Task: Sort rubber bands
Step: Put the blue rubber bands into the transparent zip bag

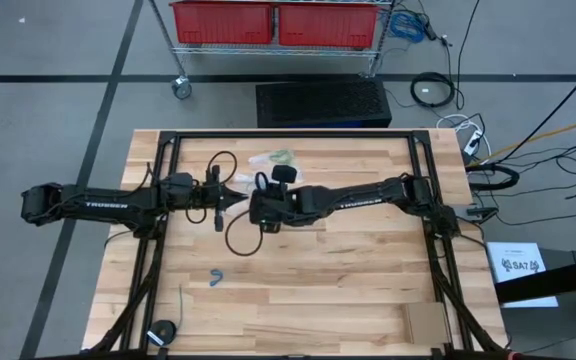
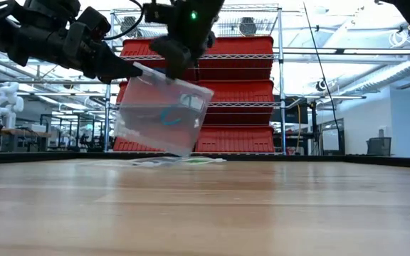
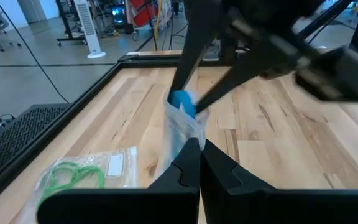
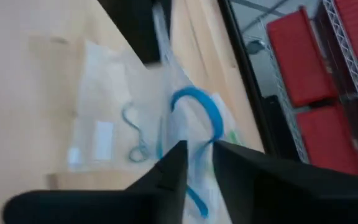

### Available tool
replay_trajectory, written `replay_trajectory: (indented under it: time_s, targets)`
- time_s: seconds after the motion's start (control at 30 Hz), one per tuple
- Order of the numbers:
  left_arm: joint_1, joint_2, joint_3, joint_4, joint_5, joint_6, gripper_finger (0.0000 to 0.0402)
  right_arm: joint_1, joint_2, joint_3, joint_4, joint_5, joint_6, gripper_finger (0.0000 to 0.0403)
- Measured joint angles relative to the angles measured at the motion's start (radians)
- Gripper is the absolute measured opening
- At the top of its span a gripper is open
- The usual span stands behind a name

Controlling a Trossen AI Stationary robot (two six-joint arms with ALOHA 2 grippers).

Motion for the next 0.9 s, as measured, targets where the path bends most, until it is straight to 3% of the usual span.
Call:
replay_trajectory:
  time_s: [0.27,0.43,0.57,0.73,0.9]
  targets:
    - [0.0,0.0,0.0,-0.001,-0.016,0.017,0.0,0.007,0.0,0.224,-0.195,-0.179,0.079,0.0154]
    - [0.0,0.0,0.0,-0.002,-0.045,0.017,0.0,0.032,-0.002,0.352,-0.385,-0.27,0.149,0.0158]
    - [0.0,-0.005,-0.005,0.003,-0.027,0.013,0.0,0.064,-0.001,0.345,-0.443,-0.395,0.201,0.0151]
    - [0.0,-0.046,-0.079,0.101,0.015,-0.046,0.0,0.116,0.009,0.223,-0.246,-0.501,0.204,0.0149]
    - [0.0,-0.141,-0.201,0.237,0.069,-0.144,0.0,0.155,0.01,0.037,0.128,-0.53,0.181,0.0149]
